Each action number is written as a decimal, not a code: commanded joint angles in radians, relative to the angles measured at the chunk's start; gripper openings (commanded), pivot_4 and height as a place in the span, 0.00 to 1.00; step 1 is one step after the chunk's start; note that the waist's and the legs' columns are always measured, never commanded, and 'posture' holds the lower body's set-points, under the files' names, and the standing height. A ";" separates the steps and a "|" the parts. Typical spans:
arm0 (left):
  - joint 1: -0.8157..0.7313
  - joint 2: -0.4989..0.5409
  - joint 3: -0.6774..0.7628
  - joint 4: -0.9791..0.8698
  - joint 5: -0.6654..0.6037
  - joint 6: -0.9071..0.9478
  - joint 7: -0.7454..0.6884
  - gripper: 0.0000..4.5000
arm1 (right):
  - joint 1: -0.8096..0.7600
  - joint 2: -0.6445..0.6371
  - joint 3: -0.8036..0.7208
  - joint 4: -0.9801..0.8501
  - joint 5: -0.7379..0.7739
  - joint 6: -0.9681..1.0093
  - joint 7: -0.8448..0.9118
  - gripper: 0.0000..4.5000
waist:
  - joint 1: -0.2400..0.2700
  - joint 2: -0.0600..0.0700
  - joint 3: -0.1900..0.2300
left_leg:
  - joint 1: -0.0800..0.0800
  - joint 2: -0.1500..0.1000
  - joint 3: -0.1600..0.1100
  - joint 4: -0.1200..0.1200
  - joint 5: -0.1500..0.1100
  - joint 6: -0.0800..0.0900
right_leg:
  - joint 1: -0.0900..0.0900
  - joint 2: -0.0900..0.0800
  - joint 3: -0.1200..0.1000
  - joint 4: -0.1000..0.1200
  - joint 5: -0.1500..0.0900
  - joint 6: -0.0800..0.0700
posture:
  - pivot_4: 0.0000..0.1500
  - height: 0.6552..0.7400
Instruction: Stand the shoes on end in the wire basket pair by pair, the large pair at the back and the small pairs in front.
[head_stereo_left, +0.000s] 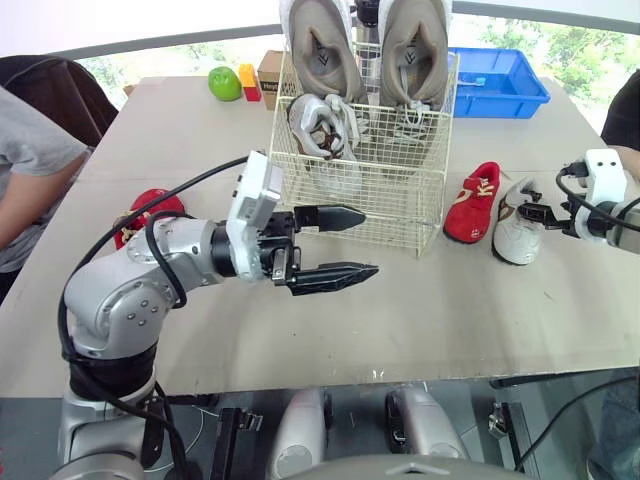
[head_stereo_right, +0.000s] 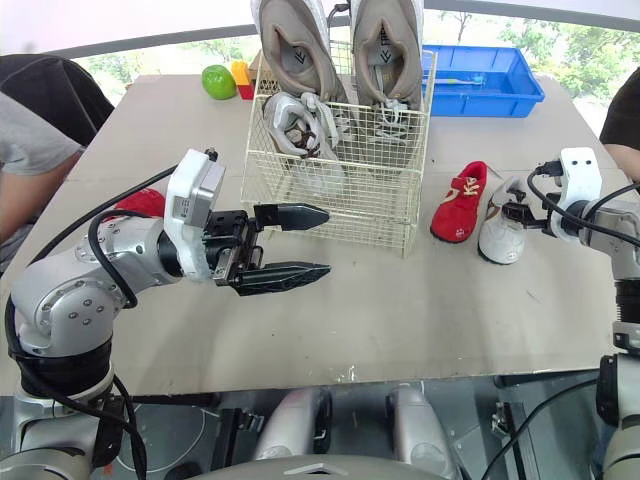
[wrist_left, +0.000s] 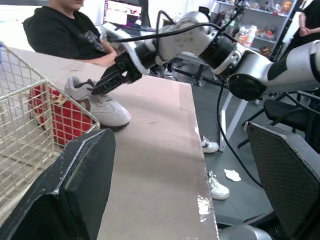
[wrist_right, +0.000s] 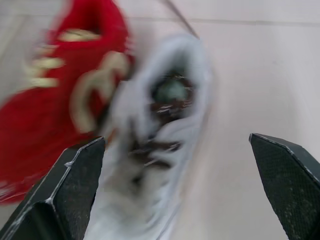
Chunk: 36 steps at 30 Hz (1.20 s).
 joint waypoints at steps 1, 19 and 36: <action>0.008 0.008 0.009 -0.052 -0.018 -0.025 0.032 1.00 | -0.037 -0.012 0.033 0.049 -0.057 -0.029 0.043 0.62 | 0.000 0.000 0.000 | 0.000 0.000 0.000 0.000 0.000 0.000 | 0.000 0.000 0.000 0.000 0.000 0.000 | 1.00 1.00; 0.065 -0.057 0.006 -0.003 0.068 -0.160 0.127 1.00 | 0.130 0.307 -0.451 -0.981 0.244 -0.077 -0.166 0.00 | -0.008 0.003 0.000 | -0.009 0.001 -0.005 0.001 -0.001 0.001 | -0.006 0.001 -0.004 -0.001 0.000 0.002 | 1.00 1.00; 0.262 0.011 0.198 -0.011 -0.010 -0.238 0.128 1.00 | 0.214 0.721 0.293 -0.368 -0.672 -1.329 -0.705 0.00 | -0.019 0.001 -0.002 | -0.011 -0.001 -0.003 0.002 0.000 0.000 | -0.011 -0.004 0.001 0.002 0.000 0.001 | 1.00 1.00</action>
